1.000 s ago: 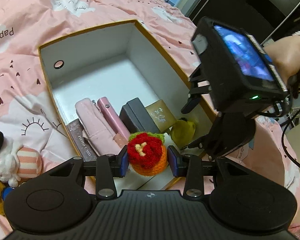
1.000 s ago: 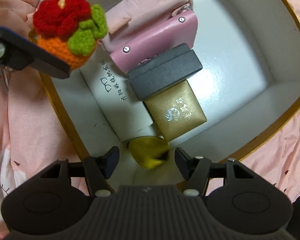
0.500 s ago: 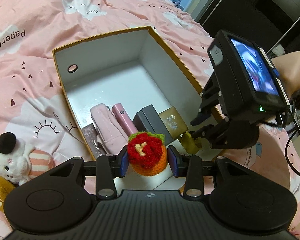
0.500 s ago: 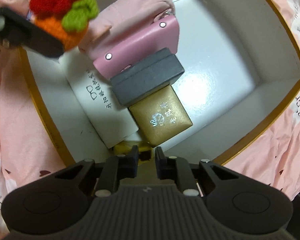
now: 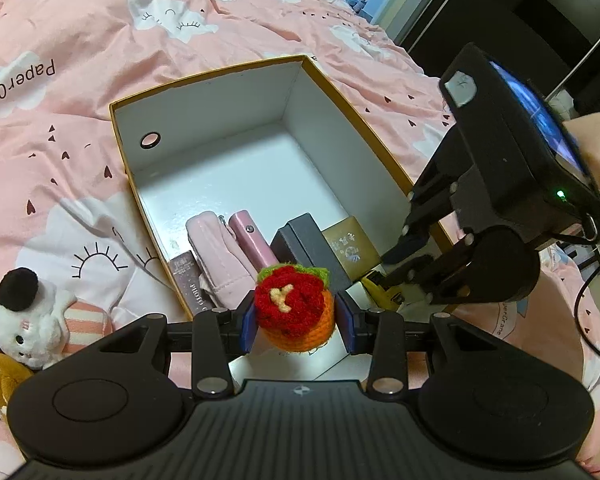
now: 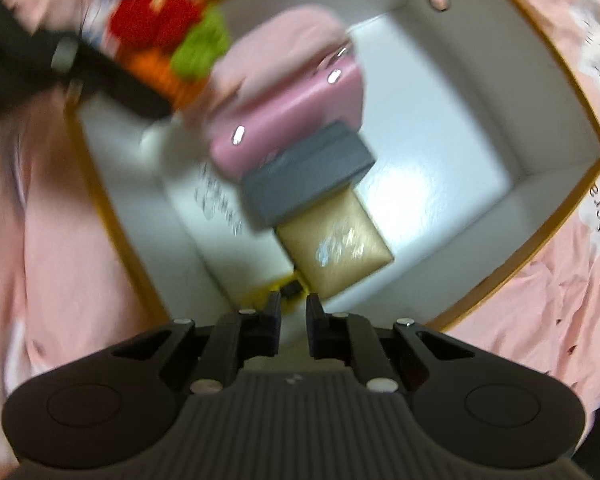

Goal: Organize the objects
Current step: 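Lower the yellow tape measure into the orange box and open the right gripper, then lower the red knitted strawberry into the orange box and open the left gripper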

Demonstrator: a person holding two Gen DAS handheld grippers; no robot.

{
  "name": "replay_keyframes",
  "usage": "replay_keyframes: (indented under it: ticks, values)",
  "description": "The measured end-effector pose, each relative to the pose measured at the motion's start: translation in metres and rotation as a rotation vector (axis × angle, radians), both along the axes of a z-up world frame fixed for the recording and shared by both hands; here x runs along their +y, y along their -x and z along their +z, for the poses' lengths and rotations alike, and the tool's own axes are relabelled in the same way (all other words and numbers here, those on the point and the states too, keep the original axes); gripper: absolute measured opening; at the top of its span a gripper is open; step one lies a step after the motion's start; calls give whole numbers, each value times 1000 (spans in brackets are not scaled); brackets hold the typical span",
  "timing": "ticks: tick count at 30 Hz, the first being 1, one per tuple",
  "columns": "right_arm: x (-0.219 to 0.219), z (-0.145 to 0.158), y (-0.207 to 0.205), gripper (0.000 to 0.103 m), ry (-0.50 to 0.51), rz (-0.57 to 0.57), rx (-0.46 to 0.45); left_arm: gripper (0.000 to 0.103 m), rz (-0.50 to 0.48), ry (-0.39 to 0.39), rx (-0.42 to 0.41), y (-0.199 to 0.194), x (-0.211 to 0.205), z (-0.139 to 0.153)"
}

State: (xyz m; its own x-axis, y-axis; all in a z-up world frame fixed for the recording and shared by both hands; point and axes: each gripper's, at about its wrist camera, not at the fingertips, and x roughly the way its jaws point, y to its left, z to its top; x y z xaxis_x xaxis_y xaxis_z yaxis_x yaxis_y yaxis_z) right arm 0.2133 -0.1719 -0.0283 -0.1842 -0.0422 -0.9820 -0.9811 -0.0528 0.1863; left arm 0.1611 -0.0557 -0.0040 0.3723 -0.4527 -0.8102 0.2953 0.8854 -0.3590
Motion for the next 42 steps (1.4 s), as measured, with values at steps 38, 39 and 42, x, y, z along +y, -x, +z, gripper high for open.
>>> replay_keyframes:
  ticks: [38,39,42]
  values:
    - [-88,25,-52,41,-712,-1220,-497,45,-21,-47,212,-133,-95,-78]
    - [-87,22,-54,41,-716,-1219,-498,45,-21,-66,227,-133,-97,-81]
    - [-89,21,-53,42,-722,-1220,-499,51,-31,-86,262,-134,-101,-88]
